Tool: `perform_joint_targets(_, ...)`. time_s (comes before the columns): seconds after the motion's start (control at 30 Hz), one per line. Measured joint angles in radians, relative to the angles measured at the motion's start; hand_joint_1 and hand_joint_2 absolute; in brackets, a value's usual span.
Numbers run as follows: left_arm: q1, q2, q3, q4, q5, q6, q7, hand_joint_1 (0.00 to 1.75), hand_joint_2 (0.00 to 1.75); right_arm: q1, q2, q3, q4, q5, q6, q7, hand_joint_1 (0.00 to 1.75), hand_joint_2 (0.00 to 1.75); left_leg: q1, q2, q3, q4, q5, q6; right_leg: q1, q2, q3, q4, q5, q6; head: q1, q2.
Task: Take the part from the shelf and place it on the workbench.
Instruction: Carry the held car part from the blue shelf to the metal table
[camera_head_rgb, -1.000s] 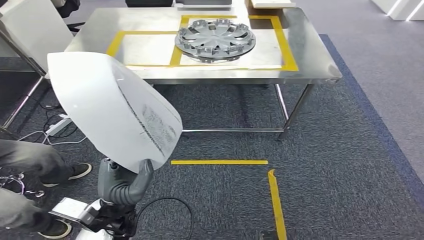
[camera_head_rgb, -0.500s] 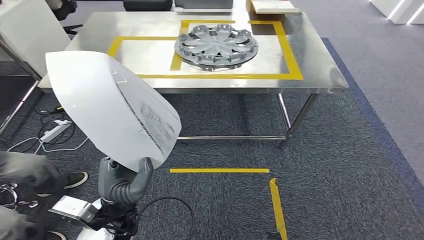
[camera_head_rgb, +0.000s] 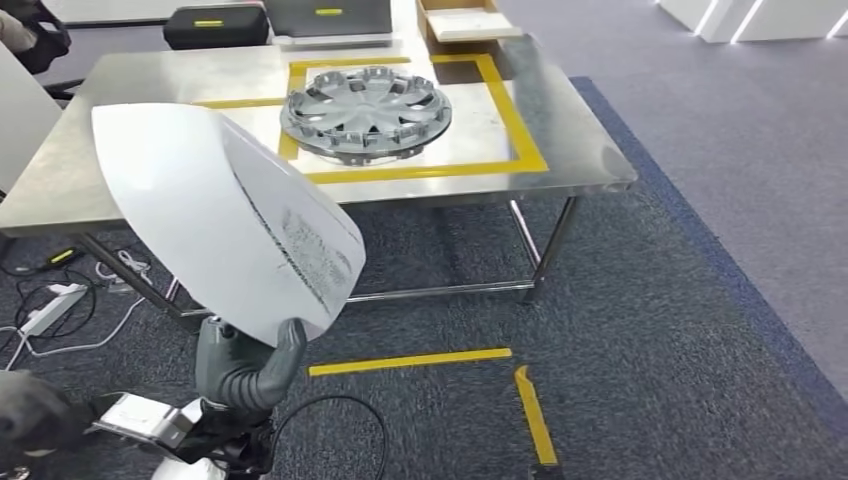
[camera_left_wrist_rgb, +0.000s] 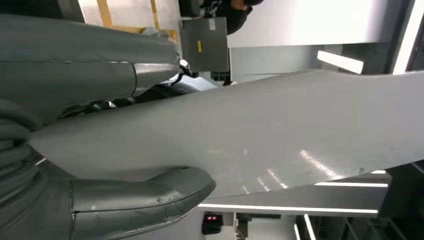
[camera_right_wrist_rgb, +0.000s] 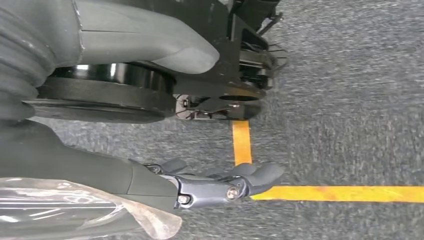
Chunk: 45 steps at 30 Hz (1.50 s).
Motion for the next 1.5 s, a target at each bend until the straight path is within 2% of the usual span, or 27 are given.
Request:
perform_joint_targets(0.1,-0.002,-0.002,0.001,-0.001,0.001,0.0,0.0,1.75,1.75,-0.001,0.001,0.002,0.0,0.005,-0.002,0.005,0.0,1.75,-0.003,-0.003,0.013,-0.01,0.006,0.025,-0.003,-0.011,0.005,0.018,-0.005,0.021,0.001,0.0)
perform_joint_targets(0.13,-0.002,-0.004,0.001,-0.002,0.001,0.0,0.0,1.75,1.75,-0.002,0.001,0.002,0.0,0.007,-0.002,0.006,0.0,1.75,-0.003,-0.002,0.02,-0.013,0.005,0.031,-0.003,-0.02,-0.007,0.04,-0.017,0.026,0.002,0.0)
perform_joint_targets(0.2,-0.003,-0.006,0.002,-0.002,0.002,-0.001,0.0,1.75,1.75,-0.005,0.001,0.003,0.0,0.008,-0.003,0.008,0.0,1.75,-0.003,0.0,0.03,-0.018,0.002,0.04,-0.003,-0.037,-0.062,0.134,-0.066,0.032,0.005,0.0)
perform_joint_targets(0.27,-0.002,-0.007,0.002,-0.002,0.002,-0.001,0.0,1.75,1.75,-0.004,0.001,0.003,0.0,0.008,-0.003,0.009,0.0,1.75,-0.004,0.002,0.032,-0.018,-0.005,0.043,-0.003,-0.041,-0.143,0.256,-0.116,0.036,0.006,0.0)
perform_joint_targets(0.3,-0.002,-0.007,0.002,-0.002,0.002,-0.001,0.0,1.75,1.75,-0.002,0.001,0.003,0.0,0.008,-0.003,0.01,0.0,1.75,-0.005,0.002,0.035,-0.018,-0.009,0.044,-0.003,-0.042,-0.17,0.286,-0.12,0.036,0.006,0.0)
perform_joint_targets(0.33,-0.001,-0.008,0.002,-0.002,0.002,-0.001,0.0,1.75,1.75,-0.001,0.001,0.003,0.0,0.008,-0.004,0.011,0.0,1.75,-0.005,0.002,0.04,-0.018,-0.013,0.044,-0.003,-0.042,-0.181,0.284,-0.103,0.035,0.006,0.0)
perform_joint_targets(0.4,-0.001,-0.009,0.002,-0.002,0.001,-0.001,0.0,1.75,1.75,-0.001,0.001,0.003,0.0,0.009,-0.004,0.013,0.0,1.75,-0.005,0.002,0.055,-0.018,-0.024,0.04,-0.003,-0.046,-0.147,0.173,-0.017,0.031,0.006,0.0)
perform_joint_targets(0.43,-0.001,-0.01,0.002,-0.002,0.001,-0.001,0.0,1.75,1.75,-0.002,0.001,0.004,0.0,0.01,-0.004,0.013,0.0,1.75,-0.005,0.003,0.063,-0.017,-0.03,0.036,-0.002,-0.05,-0.121,0.106,0.015,0.029,0.006,0.0)
perform_joint_targets(0.47,-0.002,-0.01,0.002,-0.002,0.001,-0.001,0.0,1.75,1.75,-0.003,0.001,0.004,0.0,0.01,-0.004,0.014,0.0,1.75,-0.007,0.003,0.068,-0.018,-0.035,0.031,0.0,-0.055,-0.1,0.053,0.028,0.023,0.006,0.0)
perform_joint_targets(0.5,-0.002,-0.011,0.002,-0.002,0.001,-0.002,0.0,1.75,1.75,-0.003,0.001,0.004,0.0,0.01,-0.004,0.014,0.0,1.75,-0.008,0.004,0.071,-0.019,-0.04,0.026,0.002,-0.058,-0.085,0.023,0.033,0.017,0.006,0.0)
perform_joint_targets(0.6,-0.002,-0.011,0.002,-0.002,0.0,-0.002,0.001,1.75,1.75,0.0,0.001,0.004,0.0,0.01,-0.005,0.015,0.0,1.75,-0.011,0.005,0.08,-0.011,-0.043,0.01,0.001,-0.056,-0.065,0.007,0.039,-0.003,0.005,0.0)
perform_joint_targets(0.67,-0.003,-0.011,0.002,-0.004,0.0,-0.001,0.001,1.75,1.75,0.0,0.002,0.004,0.0,0.01,-0.005,0.015,0.0,1.75,-0.009,0.004,0.065,0.035,-0.053,0.001,-0.002,-0.053,-0.048,0.002,0.042,-0.013,0.003,0.0)
perform_joint_targets(0.77,-0.004,-0.009,0.002,-0.006,0.0,-0.001,0.002,1.75,1.75,-0.002,0.002,0.004,0.0,0.011,-0.005,0.015,0.0,1.75,-0.008,0.003,-0.033,0.2,-0.118,-0.009,0.0,-0.049,-0.033,-0.001,0.032,-0.025,0.0,0.0)
perform_joint_targets(0.8,-0.003,-0.009,0.002,-0.006,0.0,-0.001,0.002,1.75,1.75,-0.001,0.002,0.004,0.0,0.01,-0.005,0.015,0.0,1.75,-0.008,0.003,-0.063,0.238,-0.137,-0.01,0.001,-0.046,-0.028,-0.001,0.027,-0.027,0.0,0.0)
perform_joint_targets(0.83,-0.002,-0.008,0.002,-0.006,0.0,-0.001,0.002,1.75,1.75,0.0,0.001,0.004,0.0,0.01,-0.005,0.015,0.0,1.75,-0.008,0.003,-0.078,0.245,-0.138,-0.01,0.003,-0.044,-0.023,-0.001,0.021,-0.028,0.0,0.0)
perform_joint_targets(0.87,-0.002,-0.008,0.002,-0.006,0.0,-0.001,0.002,1.75,1.75,0.0,0.001,0.004,0.0,0.01,-0.005,0.015,0.0,1.75,-0.008,0.002,-0.078,0.219,-0.117,-0.007,0.004,-0.041,-0.015,-0.001,0.015,-0.028,-0.001,0.0)
perform_joint_targets(0.93,-0.002,-0.008,0.002,-0.006,0.0,0.0,0.002,1.75,1.75,0.0,0.002,0.004,0.0,0.011,-0.005,0.015,0.0,1.75,-0.011,0.002,-0.043,0.102,-0.029,0.005,0.005,-0.036,-0.001,-0.002,0.002,-0.026,0.0,0.0)
perform_joint_targets(0.97,-0.002,-0.008,0.002,-0.006,0.0,0.001,0.002,1.75,1.75,-0.001,0.002,0.004,0.0,0.011,-0.005,0.015,0.0,1.75,-0.016,0.001,-0.027,0.051,-0.01,0.012,0.006,-0.034,0.005,-0.002,-0.004,-0.023,0.001,0.0)
perform_joint_targets(1.07,-0.001,-0.008,0.002,-0.007,0.0,0.002,0.002,1.75,1.75,-0.001,0.003,0.004,0.0,0.01,-0.004,0.016,0.0,1.75,-0.026,-0.003,-0.011,-0.002,-0.011,0.031,0.005,-0.034,0.011,0.004,-0.013,-0.004,0.004,0.0)
perform_joint_targets(1.13,-0.001,-0.009,0.002,-0.007,0.0,0.003,0.002,1.75,1.75,0.0,0.003,0.005,0.0,0.01,-0.004,0.016,0.0,1.75,-0.022,-0.003,0.009,-0.016,0.011,0.039,0.004,-0.037,0.012,0.027,-0.017,0.009,0.004,0.0)
perform_joint_targets(1.2,-0.004,-0.01,0.003,-0.007,0.0,0.003,0.002,1.75,1.75,-0.003,0.003,0.005,0.0,0.01,-0.004,0.015,0.0,1.75,-0.018,-0.001,0.029,-0.023,0.006,0.046,0.003,-0.04,-0.018,0.088,-0.048,0.02,0.008,0.0)
perform_joint_targets(1.3,-0.004,-0.011,0.004,-0.007,0.0,0.002,0.002,1.75,1.75,-0.003,0.003,0.005,0.0,0.01,-0.004,0.015,0.0,1.75,-0.017,0.0,0.038,-0.024,-0.008,0.05,-0.001,-0.042,-0.126,0.239,-0.116,0.031,0.011,0.0)
perform_joint_targets(1.33,-0.002,-0.011,0.004,-0.007,0.0,0.002,0.002,1.75,1.75,-0.002,0.002,0.005,0.0,0.01,-0.004,0.015,0.0,1.75,-0.016,-0.001,0.042,-0.023,-0.014,0.049,-0.003,-0.043,-0.151,0.259,-0.113,0.034,0.011,0.0)
perform_joint_targets(1.37,-0.002,-0.011,0.004,-0.007,0.0,0.002,0.002,1.75,1.75,-0.001,0.002,0.005,0.0,0.01,-0.004,0.015,0.0,1.75,-0.014,-0.001,0.049,-0.023,-0.02,0.047,-0.004,-0.044,-0.159,0.246,-0.088,0.036,0.011,0.0)
perform_joint_targets(1.43,-0.001,-0.011,0.004,-0.007,0.0,0.002,0.002,1.75,1.75,0.0,0.002,0.005,0.0,0.01,-0.004,0.015,0.0,1.75,-0.01,-0.002,0.069,-0.023,-0.035,0.039,-0.007,-0.046,-0.132,0.141,0.003,0.041,0.01,0.0)
perform_joint_targets(1.47,-0.002,-0.011,0.004,-0.007,0.0,0.002,0.002,1.75,1.75,0.0,0.002,0.005,0.0,0.01,-0.004,0.015,0.0,1.75,-0.008,-0.001,0.077,-0.023,-0.042,0.033,-0.006,-0.048,-0.116,0.088,0.031,0.041,0.011,0.0)
perform_joint_targets(1.5,-0.003,-0.011,0.005,-0.008,0.0,0.002,0.001,1.75,1.75,-0.001,0.002,0.005,0.0,0.01,-0.004,0.015,0.0,1.75,-0.008,-0.001,0.081,-0.023,-0.047,0.028,-0.004,-0.05,-0.102,0.049,0.043,0.036,0.013,0.0)
